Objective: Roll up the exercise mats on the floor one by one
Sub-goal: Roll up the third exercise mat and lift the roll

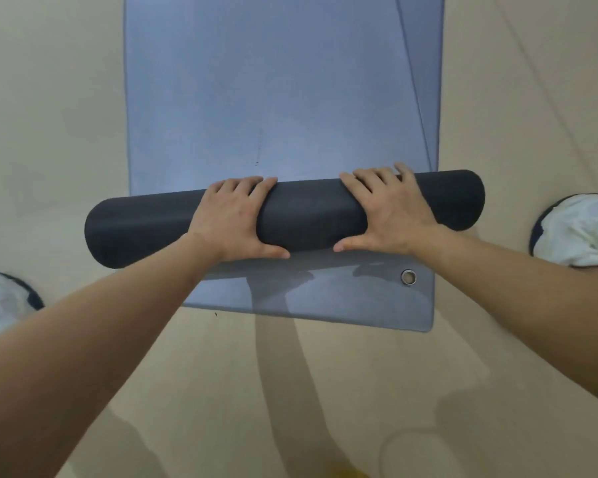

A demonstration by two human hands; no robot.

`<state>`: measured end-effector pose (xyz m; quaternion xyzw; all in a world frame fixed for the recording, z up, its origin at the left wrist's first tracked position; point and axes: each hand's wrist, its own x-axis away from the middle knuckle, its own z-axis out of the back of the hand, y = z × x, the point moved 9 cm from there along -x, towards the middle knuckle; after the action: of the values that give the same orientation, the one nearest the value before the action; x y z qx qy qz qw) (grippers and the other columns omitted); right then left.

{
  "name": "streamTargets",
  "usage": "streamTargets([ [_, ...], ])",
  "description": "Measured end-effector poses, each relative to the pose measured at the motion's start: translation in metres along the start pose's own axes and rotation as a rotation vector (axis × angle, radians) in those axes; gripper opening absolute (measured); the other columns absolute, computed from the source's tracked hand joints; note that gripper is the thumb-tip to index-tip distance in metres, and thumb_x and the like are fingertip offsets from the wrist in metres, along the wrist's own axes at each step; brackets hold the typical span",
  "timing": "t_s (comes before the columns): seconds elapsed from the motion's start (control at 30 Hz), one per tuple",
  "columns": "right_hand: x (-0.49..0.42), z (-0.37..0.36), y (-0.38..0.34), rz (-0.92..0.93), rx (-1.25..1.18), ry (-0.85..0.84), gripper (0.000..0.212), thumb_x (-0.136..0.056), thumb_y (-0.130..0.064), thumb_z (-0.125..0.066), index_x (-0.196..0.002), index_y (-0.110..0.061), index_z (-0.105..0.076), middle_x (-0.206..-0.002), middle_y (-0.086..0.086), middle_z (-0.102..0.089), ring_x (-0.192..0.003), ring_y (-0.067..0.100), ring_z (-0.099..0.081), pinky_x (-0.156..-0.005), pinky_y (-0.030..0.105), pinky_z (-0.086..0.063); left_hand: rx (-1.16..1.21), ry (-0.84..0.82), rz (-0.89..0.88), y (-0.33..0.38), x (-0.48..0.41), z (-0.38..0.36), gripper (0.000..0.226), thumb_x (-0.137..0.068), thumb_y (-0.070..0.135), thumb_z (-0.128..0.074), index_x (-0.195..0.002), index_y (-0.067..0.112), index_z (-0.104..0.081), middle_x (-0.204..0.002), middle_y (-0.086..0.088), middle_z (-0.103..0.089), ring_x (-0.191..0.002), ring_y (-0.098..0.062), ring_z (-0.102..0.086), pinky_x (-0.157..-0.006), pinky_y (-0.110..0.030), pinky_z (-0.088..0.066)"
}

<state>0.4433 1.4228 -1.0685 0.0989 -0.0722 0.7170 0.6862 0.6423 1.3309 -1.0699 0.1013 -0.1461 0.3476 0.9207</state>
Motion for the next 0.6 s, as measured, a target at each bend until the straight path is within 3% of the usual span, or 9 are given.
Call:
streamTargets([
  [0.13,-0.026,0.0,0.01,0.021,0.001,-0.114,0.132,-0.055,-0.108,-0.037,-0.153,-0.02,-0.032,-0.141,0.01,-0.056,-0.122,0.036,-0.057,-0.109,0.054,-0.04,0.035,-0.109,0.001,-0.007,-0.023,0.006,0.136,-0.047,0.103,-0.06,-0.156,0.03,-0.026,-0.148,-0.003,-0.052,-0.127,-0.032,-0.056,-0.109,-0.049,-0.043],
  [0.27,-0.046,0.012,0.016,0.014,-0.101,-0.228,0.113,-0.057,-0.101,-0.054,-0.14,-0.027,-0.042,-0.113,0.005,-0.06,-0.102,0.03,-0.06,-0.076,0.039,-0.044,0.111,-0.236,0.049,-0.013,-0.041,0.014,0.125,-0.042,0.1,-0.067,-0.144,0.034,-0.038,-0.121,0.001,-0.063,-0.11,-0.029,-0.062,-0.093,-0.047,-0.052],
  [0.43,-0.027,0.021,0.004,0.004,-0.069,-0.172,0.102,-0.059,-0.101,-0.053,-0.13,-0.028,-0.048,-0.098,0.002,-0.061,-0.088,0.028,-0.061,-0.069,0.036,-0.043,0.066,-0.169,0.047,-0.003,-0.022,0.022,0.113,-0.042,0.098,-0.065,-0.129,0.028,-0.05,-0.103,0.002,-0.066,-0.093,-0.027,-0.065,-0.083,-0.044,-0.055],
  [0.6,0.041,0.013,-0.03,0.037,-0.161,-0.264,0.094,-0.061,-0.1,-0.055,-0.123,-0.029,-0.05,-0.094,0.0,-0.062,-0.081,0.024,-0.058,-0.066,0.035,-0.04,0.084,-0.237,0.048,0.024,0.041,-0.003,0.11,-0.038,0.101,-0.06,-0.121,0.03,-0.052,-0.098,0.007,-0.067,-0.088,-0.023,-0.065,-0.08,-0.042,-0.055],
])
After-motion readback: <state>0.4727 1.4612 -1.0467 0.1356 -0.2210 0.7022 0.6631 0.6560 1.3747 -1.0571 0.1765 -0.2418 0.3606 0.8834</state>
